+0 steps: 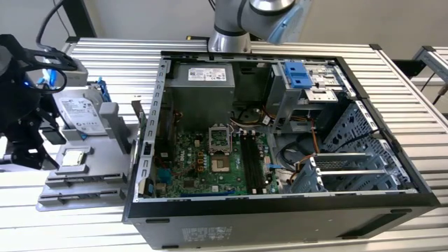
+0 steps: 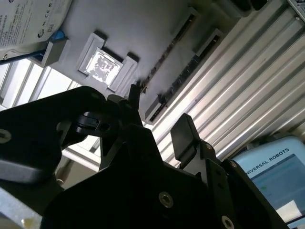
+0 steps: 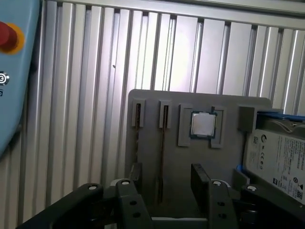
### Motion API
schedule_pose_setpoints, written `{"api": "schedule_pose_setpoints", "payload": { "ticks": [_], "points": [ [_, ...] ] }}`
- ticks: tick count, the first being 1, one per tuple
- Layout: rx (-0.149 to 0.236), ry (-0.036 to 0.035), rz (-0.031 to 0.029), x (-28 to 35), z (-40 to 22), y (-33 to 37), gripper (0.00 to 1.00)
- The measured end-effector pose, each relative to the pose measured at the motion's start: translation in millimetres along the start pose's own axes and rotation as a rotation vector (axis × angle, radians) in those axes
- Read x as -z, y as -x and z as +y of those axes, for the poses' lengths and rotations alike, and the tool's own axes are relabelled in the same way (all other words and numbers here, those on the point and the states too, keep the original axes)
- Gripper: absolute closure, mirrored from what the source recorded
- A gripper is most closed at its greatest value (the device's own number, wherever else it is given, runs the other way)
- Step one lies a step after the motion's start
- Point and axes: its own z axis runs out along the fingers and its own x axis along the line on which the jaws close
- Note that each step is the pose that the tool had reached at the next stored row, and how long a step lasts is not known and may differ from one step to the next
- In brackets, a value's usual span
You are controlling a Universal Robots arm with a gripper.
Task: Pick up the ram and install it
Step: 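Pick up the ram and move it above insertion slot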
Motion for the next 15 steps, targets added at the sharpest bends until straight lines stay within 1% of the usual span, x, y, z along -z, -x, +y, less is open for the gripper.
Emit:
{"api": "schedule_pose_setpoints", "payload": {
  "ticks": [3, 5, 15],
  "points": [
    [0.001, -0.0001, -0.0001, -5.5, 0.0, -0.1, 0.00],
    [0.001, 0.0002, 0.0002, -8.8, 0.3, -2.2, 0.00],
    [0.001, 0.0001, 0.0001, -26.7, 2.8, -25.6, 0.00]
  ]
}}
